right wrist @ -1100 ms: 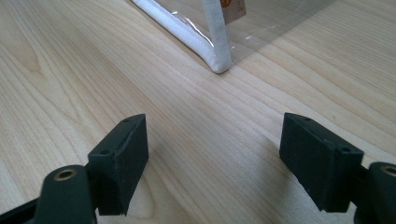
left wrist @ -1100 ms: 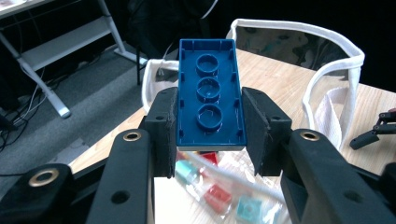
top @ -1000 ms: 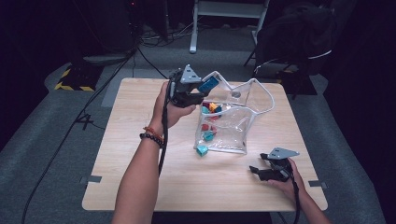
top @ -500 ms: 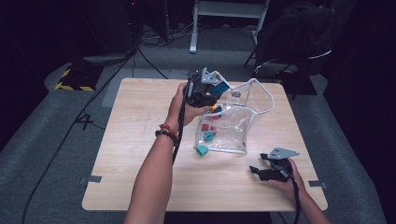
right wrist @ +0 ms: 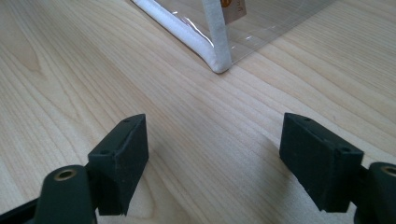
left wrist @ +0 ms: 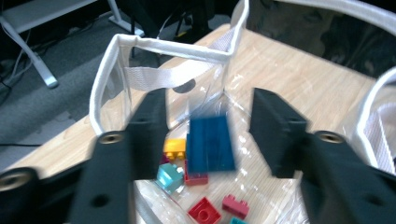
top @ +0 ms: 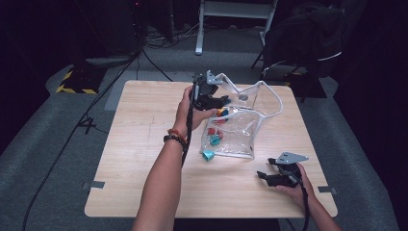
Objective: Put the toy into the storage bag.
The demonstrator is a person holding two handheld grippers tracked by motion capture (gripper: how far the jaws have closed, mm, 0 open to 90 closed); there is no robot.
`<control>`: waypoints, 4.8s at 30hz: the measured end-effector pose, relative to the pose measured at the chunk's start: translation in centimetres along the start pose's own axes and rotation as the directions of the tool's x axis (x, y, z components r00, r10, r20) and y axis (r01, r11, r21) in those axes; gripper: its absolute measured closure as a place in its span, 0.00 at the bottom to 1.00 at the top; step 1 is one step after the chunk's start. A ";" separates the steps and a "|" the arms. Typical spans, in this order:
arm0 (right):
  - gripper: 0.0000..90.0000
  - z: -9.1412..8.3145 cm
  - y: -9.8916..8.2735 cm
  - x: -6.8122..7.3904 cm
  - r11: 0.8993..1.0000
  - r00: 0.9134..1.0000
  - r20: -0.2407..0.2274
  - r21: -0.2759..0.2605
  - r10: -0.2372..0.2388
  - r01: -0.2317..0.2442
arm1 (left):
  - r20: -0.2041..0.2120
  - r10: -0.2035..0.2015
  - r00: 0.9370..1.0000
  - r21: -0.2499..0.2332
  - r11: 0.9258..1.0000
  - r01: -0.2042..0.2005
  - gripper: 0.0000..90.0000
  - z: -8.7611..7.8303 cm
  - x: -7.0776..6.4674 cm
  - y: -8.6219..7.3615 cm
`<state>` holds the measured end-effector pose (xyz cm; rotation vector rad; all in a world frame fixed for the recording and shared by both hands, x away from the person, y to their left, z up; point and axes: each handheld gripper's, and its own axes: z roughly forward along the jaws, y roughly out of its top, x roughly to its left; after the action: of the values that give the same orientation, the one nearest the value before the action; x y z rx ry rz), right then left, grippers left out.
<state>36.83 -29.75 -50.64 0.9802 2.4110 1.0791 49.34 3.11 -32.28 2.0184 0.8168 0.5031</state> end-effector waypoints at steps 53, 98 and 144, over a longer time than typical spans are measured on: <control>0.27 0.0 0.0 0.0 1.000 1.000 0.001 0.000 0.002 -0.002 | -0.061 0.079 0.995 0.088 0.993 -0.073 0.18 -6.6 0.5 -10.9; 0.27 0.0 0.0 0.0 1.000 1.000 0.003 -0.001 0.001 -0.001 | 0.021 0.059 0.998 0.212 0.975 -0.062 0.53 1.6 -6.4 -18.8; 0.27 0.0 0.0 0.0 1.000 1.000 0.004 -0.001 0.002 -0.002 | 0.020 0.001 1.000 0.148 0.989 -0.004 0.64 -2.8 -2.2 -18.8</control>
<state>36.78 -29.74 -50.64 0.9835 2.4069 1.0780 39.36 10.76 -46.74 2.1568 0.8620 0.4340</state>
